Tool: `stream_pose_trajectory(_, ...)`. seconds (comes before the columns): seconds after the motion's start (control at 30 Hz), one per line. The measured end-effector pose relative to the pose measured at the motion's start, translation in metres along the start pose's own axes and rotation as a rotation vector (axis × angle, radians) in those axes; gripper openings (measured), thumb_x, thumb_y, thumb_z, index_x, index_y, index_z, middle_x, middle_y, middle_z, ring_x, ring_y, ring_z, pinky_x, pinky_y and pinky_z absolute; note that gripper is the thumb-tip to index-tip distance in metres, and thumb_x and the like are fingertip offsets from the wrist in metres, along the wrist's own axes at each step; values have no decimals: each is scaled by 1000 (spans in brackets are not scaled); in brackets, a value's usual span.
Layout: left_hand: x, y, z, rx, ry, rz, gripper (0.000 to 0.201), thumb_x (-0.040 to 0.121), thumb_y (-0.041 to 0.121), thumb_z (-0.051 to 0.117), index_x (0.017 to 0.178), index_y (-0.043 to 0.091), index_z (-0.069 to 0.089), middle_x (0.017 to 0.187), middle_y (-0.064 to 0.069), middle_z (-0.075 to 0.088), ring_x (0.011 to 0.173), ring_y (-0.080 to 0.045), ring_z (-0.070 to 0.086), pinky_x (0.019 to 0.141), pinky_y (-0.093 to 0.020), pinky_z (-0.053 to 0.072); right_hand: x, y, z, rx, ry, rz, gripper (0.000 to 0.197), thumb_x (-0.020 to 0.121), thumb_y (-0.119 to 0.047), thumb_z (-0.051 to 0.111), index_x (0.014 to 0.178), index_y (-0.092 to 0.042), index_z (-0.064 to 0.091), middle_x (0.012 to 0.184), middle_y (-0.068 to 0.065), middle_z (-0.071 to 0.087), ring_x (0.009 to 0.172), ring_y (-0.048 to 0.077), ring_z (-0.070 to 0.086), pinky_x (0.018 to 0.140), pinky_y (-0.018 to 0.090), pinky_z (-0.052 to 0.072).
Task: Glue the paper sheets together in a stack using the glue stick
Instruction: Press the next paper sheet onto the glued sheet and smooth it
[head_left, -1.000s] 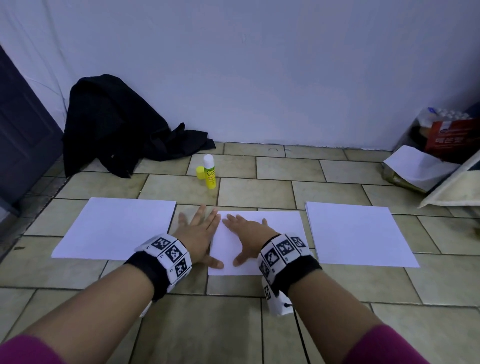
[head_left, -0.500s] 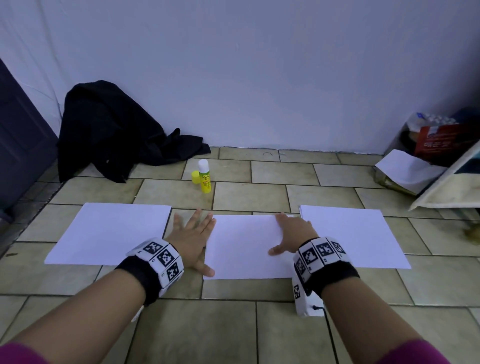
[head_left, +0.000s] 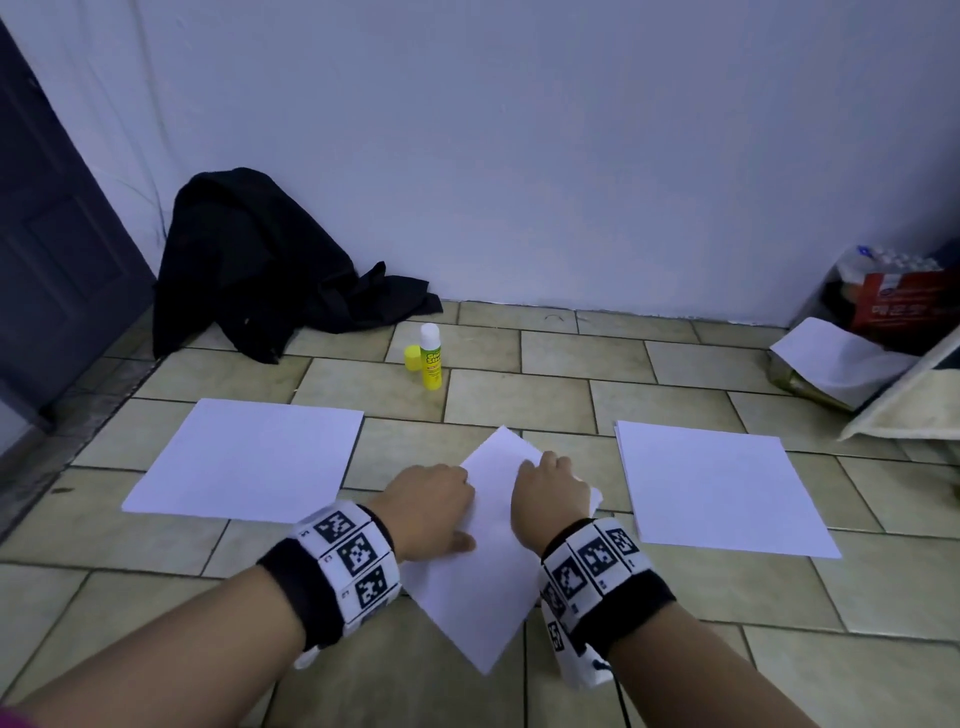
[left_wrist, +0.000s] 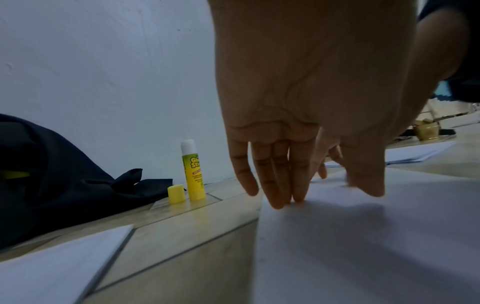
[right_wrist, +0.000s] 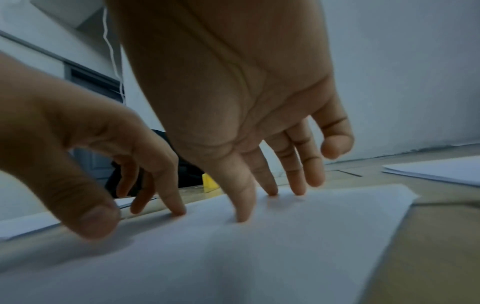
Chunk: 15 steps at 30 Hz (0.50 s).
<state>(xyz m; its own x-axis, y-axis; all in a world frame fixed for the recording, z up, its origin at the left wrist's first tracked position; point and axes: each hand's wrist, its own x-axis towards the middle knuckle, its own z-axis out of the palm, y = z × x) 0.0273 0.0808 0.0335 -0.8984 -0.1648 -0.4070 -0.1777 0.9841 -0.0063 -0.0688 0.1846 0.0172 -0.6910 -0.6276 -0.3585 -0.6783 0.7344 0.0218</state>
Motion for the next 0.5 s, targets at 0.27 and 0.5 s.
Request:
stream_pose_trajectory(0.27, 4, -23, 20, -227, 85, -202, 90, 77, 63, 65, 141, 8, 35, 152, -10, 27, 141, -24, 20, 110, -40, 31, 7, -29, 8, 62, -47, -211, 85, 87, -46, 62, 148, -10, 17, 150, 12, 21, 136, 28, 24, 99, 44, 38)
stream_pose_trajectory(0.5, 10, -30, 28, -115, -119, -266, 111, 85, 63, 53, 150, -1, -10, 159, -15, -13, 146, -27, -19, 117, -56, 7, 15, -48, -2, 12, -159, -434, 94, 92, -45, 55, 152, -7, -7, 161, 3, -6, 148, 19, -3, 113, 62, 11)
